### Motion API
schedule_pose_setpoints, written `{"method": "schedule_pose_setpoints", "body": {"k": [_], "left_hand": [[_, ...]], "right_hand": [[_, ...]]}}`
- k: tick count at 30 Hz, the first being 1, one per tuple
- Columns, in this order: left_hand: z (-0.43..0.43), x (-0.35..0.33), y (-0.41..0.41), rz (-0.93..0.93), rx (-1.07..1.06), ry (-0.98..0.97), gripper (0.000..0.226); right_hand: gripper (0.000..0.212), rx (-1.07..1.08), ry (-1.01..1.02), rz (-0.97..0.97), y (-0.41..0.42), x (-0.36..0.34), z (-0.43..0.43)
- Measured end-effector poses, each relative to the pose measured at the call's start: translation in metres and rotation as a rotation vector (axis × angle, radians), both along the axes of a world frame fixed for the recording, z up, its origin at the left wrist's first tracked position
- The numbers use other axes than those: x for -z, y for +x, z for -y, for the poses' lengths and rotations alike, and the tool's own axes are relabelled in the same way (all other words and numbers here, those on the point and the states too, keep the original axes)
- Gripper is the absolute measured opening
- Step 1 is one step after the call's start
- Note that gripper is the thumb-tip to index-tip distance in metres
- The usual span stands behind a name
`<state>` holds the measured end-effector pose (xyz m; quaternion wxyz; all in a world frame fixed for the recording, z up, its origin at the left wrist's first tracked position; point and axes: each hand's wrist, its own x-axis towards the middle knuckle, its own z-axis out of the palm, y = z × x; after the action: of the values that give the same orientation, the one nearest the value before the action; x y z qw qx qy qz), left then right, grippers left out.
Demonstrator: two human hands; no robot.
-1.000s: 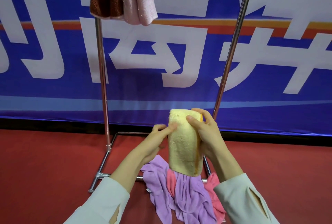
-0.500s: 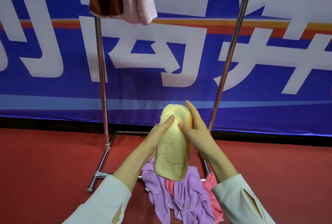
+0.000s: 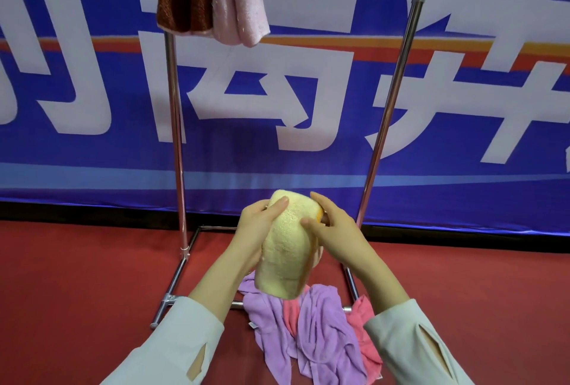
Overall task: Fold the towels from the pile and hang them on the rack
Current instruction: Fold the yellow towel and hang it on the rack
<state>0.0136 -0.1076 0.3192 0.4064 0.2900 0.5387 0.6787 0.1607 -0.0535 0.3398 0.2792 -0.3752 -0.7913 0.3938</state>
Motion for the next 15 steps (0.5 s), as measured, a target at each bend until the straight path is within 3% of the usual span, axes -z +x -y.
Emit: {"method": "schedule_pose_setpoints", "body": {"k": [6, 10, 12, 15], "left_hand": [[0.014, -0.03, -0.004, -0.277, 0.14, -0.002, 0.02], [0.026, -0.072, -0.01, -0.452, 0.253, -0.089, 0.019], [0.034, -0.103, -0.011, -0.611, 0.292, -0.108, 0.022], [0.05, -0.154, -0.005, -0.738, 0.352, -0.08, 0.017]], "right_hand": [[0.025, 0.041, 0.065, 0.148, 0.023, -0.022, 0.002], [0.03, 0.17, 0.165, -0.085, 0.024, -0.046, 0.007], [0.03, 0.027, 0.073, -0.243, 0.019, -0.068, 0.012], [0.032, -0.157, 0.017, -0.273, 0.011, -0.107, 0.019]]}}
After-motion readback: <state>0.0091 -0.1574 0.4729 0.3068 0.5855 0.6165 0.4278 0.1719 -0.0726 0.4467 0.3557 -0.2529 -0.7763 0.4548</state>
